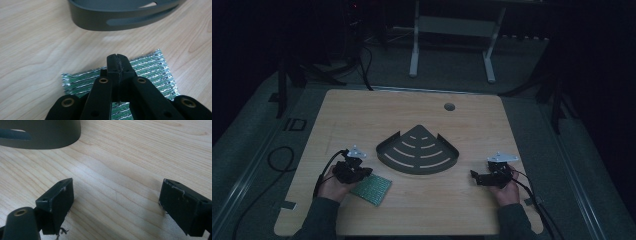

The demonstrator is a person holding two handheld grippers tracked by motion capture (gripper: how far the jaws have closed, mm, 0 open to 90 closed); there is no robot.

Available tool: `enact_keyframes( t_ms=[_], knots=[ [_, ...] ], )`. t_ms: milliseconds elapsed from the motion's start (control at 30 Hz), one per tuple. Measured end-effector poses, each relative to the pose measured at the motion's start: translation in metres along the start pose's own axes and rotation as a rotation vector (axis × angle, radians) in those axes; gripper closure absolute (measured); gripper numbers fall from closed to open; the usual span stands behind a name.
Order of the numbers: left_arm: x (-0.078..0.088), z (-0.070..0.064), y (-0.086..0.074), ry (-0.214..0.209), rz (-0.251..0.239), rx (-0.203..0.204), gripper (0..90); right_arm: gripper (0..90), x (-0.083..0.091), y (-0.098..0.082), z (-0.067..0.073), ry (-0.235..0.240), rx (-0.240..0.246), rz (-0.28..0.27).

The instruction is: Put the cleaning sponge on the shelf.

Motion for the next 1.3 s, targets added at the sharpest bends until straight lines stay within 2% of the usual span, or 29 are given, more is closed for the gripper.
enact_keyframes(
  t_ms=[167, 367, 533, 667, 767, 933, 1200, 1267, 1300],
  knots=[
    [-0.006, -0.006, 0.003, -0.023, 0.006, -0.020, 90.0, 12.0, 0.000, 0.000, 0.000, 0.000, 0.000, 0.000],
    [-0.015, -0.010, 0.003, -0.034, 0.021, -0.016, 90.0, 12.0, 0.000, 0.000, 0.000, 0.000, 0.000, 0.000],
    [-0.015, -0.009, 0.004, -0.005, 0.034, -0.021, 89.9, 12.1, 0.000, 0.000, 0.000, 0.000, 0.000, 0.000],
    [-0.016, -0.007, 0.004, 0.000, 0.032, -0.013, 89.9, 12.0, 0.000, 0.000, 0.000, 0.000, 0.000, 0.000],
    [-0.015, 0.000, 0.001, 0.022, 0.032, 0.016, 89.9, 12.0, 0.000, 0.000, 0.000, 0.000, 0.000, 0.000],
    [-0.012, 0.009, -0.003, 0.043, 0.035, 0.041, 89.9, 12.0, 0.000, 0.000, 0.000, 0.000, 0.000, 0.000],
    [-0.005, 0.027, -0.014, 0.087, 0.041, 0.112, 89.9, 12.0, 0.000, 0.000, 0.000, 0.000, -0.001, 0.001],
    [-0.005, 0.027, -0.014, 0.087, 0.041, 0.112, 89.9, 12.0, 0.000, 0.000, 0.000, 0.000, -0.001, 0.001],
    [-0.003, 0.033, -0.017, 0.101, 0.039, 0.134, 89.9, 12.0, 0.000, 0.000, 0.000, 0.000, -0.001, 0.001]
  ],
)
Point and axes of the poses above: each handheld gripper's, and its own axes: x roughly backward along the jaws, y roughly out of its top, z roughly to its left, the point moved 4 cm from there along -x, roughly forward along the jaws, and after that the axes turned 14 degrees about -x, right-handed, at the moved point
